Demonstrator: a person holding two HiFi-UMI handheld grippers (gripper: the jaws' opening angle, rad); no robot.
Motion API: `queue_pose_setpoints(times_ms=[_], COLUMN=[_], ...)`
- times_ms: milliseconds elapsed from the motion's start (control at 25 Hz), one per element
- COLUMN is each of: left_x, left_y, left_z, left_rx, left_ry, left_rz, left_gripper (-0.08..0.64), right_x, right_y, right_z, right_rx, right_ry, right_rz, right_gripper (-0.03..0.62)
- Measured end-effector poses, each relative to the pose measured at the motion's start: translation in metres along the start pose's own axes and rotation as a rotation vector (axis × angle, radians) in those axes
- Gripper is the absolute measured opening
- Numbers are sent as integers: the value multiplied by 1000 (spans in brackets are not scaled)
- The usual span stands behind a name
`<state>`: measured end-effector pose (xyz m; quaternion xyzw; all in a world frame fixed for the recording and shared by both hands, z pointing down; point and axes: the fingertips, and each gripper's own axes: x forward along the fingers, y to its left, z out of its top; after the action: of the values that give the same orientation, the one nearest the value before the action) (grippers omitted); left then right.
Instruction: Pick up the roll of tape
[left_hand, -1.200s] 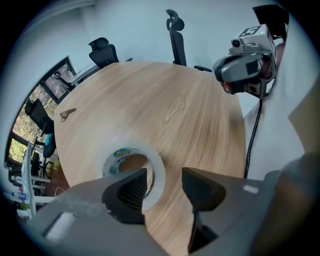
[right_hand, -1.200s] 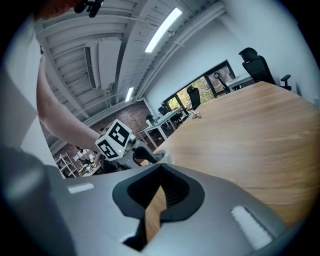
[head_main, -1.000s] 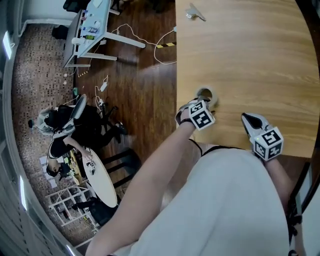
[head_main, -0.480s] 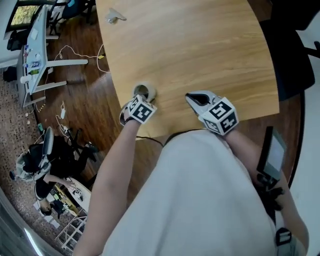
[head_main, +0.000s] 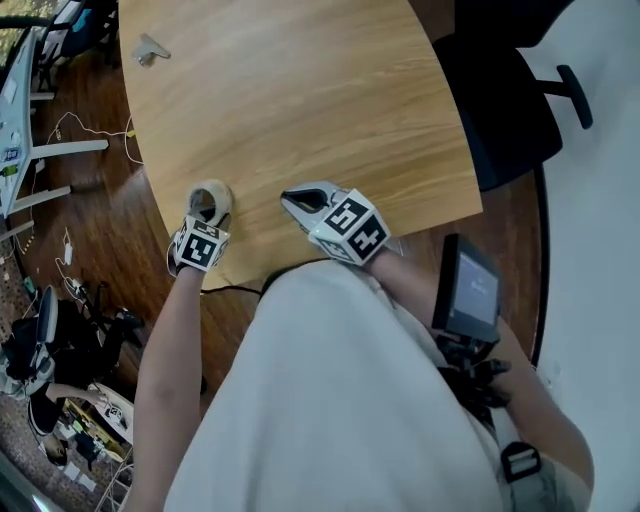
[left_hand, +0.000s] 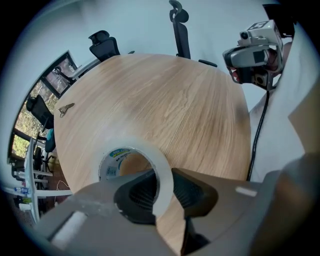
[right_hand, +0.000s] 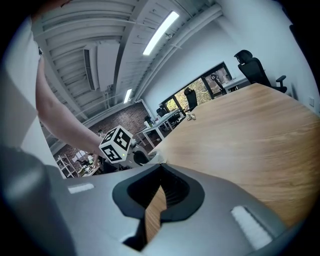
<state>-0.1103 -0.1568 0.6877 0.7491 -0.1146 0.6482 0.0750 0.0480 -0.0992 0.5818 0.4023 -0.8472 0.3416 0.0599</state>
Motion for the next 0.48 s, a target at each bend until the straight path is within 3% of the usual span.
queue_pose_setpoints(times_ms=[280,480], left_x=[-22,-52], left_y=[-34,-52], left_z=[26,43], left_rx=[-72,-226], left_ry=[-157,-359], left_rz=[2,-18], left_gripper=[94,94], right_x=[-9,-8], right_y=[10,19], right_z=[-4,-4], right_rx=[-36,-60], right_ry=[39,63], right_rz=[43,53], right_gripper=[2,2])
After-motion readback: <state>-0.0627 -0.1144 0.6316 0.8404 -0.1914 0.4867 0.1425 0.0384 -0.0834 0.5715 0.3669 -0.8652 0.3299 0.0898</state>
